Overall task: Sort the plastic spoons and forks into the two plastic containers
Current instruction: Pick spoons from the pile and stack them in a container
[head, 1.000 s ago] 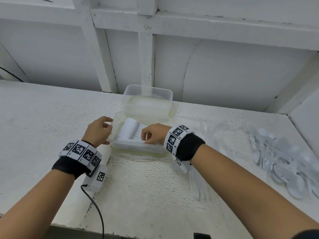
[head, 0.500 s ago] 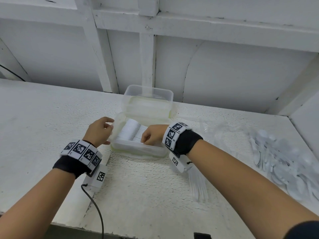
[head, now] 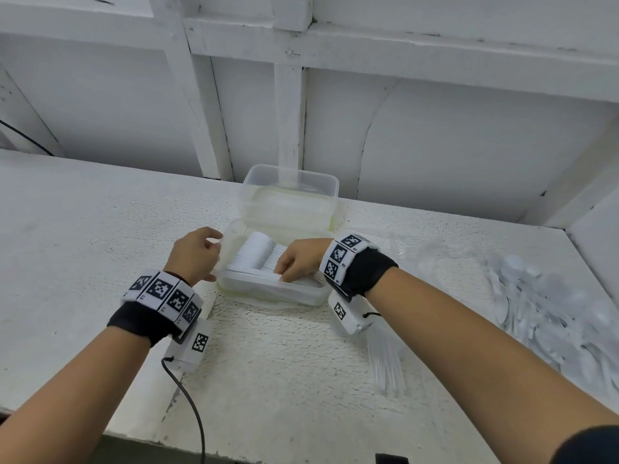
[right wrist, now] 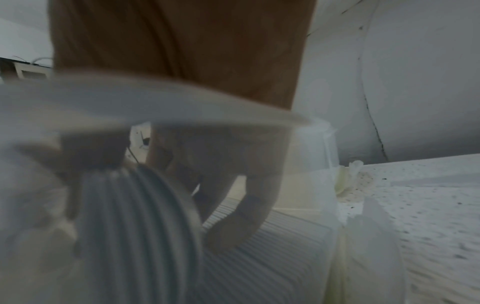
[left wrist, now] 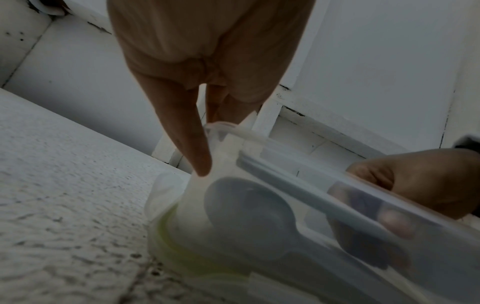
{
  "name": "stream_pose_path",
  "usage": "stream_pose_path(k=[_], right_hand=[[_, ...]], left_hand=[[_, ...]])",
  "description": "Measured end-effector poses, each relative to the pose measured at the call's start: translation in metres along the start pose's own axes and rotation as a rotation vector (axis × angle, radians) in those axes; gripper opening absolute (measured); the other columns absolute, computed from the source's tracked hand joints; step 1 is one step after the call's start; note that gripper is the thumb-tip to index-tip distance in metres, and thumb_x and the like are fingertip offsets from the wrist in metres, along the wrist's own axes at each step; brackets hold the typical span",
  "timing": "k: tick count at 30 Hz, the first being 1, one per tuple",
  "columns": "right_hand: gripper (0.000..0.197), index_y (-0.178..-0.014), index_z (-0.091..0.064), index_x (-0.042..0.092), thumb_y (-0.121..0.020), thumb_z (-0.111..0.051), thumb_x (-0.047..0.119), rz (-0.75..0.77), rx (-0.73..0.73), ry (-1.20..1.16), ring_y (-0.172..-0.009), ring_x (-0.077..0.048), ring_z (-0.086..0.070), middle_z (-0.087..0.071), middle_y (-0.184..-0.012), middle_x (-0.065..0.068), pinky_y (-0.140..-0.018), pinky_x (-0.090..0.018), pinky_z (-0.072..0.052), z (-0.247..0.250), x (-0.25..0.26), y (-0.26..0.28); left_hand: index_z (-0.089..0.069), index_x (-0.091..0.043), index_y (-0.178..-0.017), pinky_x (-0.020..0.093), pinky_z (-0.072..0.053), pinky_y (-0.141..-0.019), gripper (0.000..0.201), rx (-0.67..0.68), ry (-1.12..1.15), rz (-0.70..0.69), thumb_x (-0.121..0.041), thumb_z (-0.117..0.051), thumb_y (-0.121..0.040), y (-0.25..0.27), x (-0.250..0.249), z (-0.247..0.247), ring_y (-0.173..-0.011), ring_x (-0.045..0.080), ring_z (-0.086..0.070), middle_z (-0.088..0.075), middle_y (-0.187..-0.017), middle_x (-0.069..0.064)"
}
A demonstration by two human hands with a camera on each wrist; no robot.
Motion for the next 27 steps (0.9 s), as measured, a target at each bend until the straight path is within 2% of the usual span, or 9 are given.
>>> stream_pose_path(k=[2, 3, 8, 12, 14, 16, 19, 24, 27], right_hand=[[0.03, -0.118, -0.06, 0.009, -0.089, -0.06, 0.016, -0.009, 0.0, -0.016, -0.071, -0.003, -0.049, -0.059, -0.085, 0.009, -0.059, -0.006, -0.038, 0.001, 0.0, 0.001], [0.03, -0.118, -0.058, 0.01, -0.088, -0.061, 0.016, -0.012, -0.008, -0.017, -0.067, -0.002, -0.047, -0.054, -0.08, 0.012, -0.056, -0.007, -0.037, 0.001, 0.001, 0.001], [0.022, -0.108, -0.063, 0.003, -0.088, -0.059, 0.012, 0.023, -0.044, 0.066, -0.084, -0.012, -0.051, -0.058, -0.092, 0.001, -0.071, -0.021, -0.041, -0.003, 0.006, -0.003], [0.022, -0.098, -0.069, 0.001, -0.09, -0.06, 0.02, 0.039, -0.153, 0.064, -0.08, -0.013, -0.053, -0.068, -0.092, -0.01, -0.067, -0.021, -0.041, -0.003, 0.009, -0.003], [0.022, -0.103, -0.069, 0.003, -0.091, -0.058, 0.019, 0.053, -0.183, 0.106, -0.084, -0.012, -0.052, -0.068, -0.104, -0.01, -0.063, -0.015, -0.037, -0.003, 0.011, -0.003], [0.022, -0.108, -0.066, 0.006, -0.091, -0.057, 0.016, 0.07, -0.216, 0.131, -0.09, -0.014, -0.051, -0.065, -0.11, -0.008, -0.067, -0.019, -0.036, -0.006, 0.011, -0.004], [0.019, -0.105, -0.065, 0.005, -0.089, -0.057, 0.013, 0.075, -0.258, 0.073, -0.088, -0.011, -0.048, -0.063, -0.104, -0.006, -0.074, -0.02, -0.034, -0.009, 0.01, -0.003], [0.022, -0.101, -0.069, 0.003, -0.089, -0.061, 0.018, 0.061, -0.221, -0.051, -0.086, -0.01, -0.056, -0.069, -0.105, -0.008, -0.081, -0.024, -0.044, -0.007, 0.007, 0.003], [0.02, -0.104, -0.069, 0.007, -0.087, -0.062, 0.015, 0.072, -0.213, -0.015, -0.091, -0.011, -0.057, -0.068, -0.108, -0.006, -0.08, -0.02, -0.044, -0.008, 0.007, 0.004]], left_hand=[[-0.056, -0.01, -0.12, 0.023, -0.053, -0.041, 0.028, -0.009, 0.003, 0.0, -0.008, -0.046, -0.093, 0.001, 0.0, 0.0, -0.081, 0.025, -0.06, -0.061, -0.097, 0.013], [-0.056, -0.009, -0.119, 0.024, -0.054, -0.041, 0.028, -0.013, 0.005, 0.0, -0.008, -0.046, -0.093, 0.001, 0.0, 0.0, -0.082, 0.025, -0.06, -0.061, -0.097, 0.013], [-0.056, -0.009, -0.118, 0.023, -0.053, -0.041, 0.027, -0.036, 0.006, 0.008, -0.009, -0.045, -0.094, 0.002, 0.001, -0.001, -0.078, 0.024, -0.06, -0.06, -0.1, 0.013], [-0.056, -0.009, -0.118, 0.028, -0.055, -0.047, 0.027, -0.047, 0.006, 0.009, -0.009, -0.045, -0.094, 0.003, 0.002, -0.001, -0.072, 0.021, -0.059, -0.06, -0.1, 0.013], [-0.056, -0.009, -0.118, 0.027, -0.055, -0.046, 0.026, -0.043, 0.002, 0.011, -0.01, -0.045, -0.094, 0.003, 0.001, -0.001, -0.079, 0.025, -0.061, -0.06, -0.102, 0.013], [-0.056, -0.009, -0.118, 0.025, -0.054, -0.043, 0.026, -0.038, 0.001, 0.014, -0.011, -0.046, -0.094, 0.003, 0.0, -0.001, -0.084, 0.027, -0.061, -0.06, -0.104, 0.015], [-0.056, -0.009, -0.117, 0.026, -0.055, -0.044, 0.026, -0.036, 0.0, 0.018, -0.011, -0.046, -0.094, 0.004, 0.0, 0.0, -0.084, 0.027, -0.061, -0.06, -0.105, 0.015], [-0.056, -0.009, -0.117, 0.029, -0.056, -0.048, 0.025, -0.046, -0.008, 0.024, -0.012, -0.047, -0.094, 0.005, 0.0, 0.0, -0.083, 0.028, -0.062, -0.06, -0.106, 0.015], [-0.056, -0.008, -0.117, 0.033, -0.057, -0.053, 0.026, -0.048, -0.007, 0.025, -0.011, -0.047, -0.094, 0.006, -0.002, 0.0, -0.082, 0.028, -0.062, -0.06, -0.106, 0.015]])
Point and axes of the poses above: each hand's wrist, its own y-axis away from the middle knuckle, its own z-axis out of the back of the hand, x = y × z, the point moved 3 cm from there along -y, towards the middle knuckle
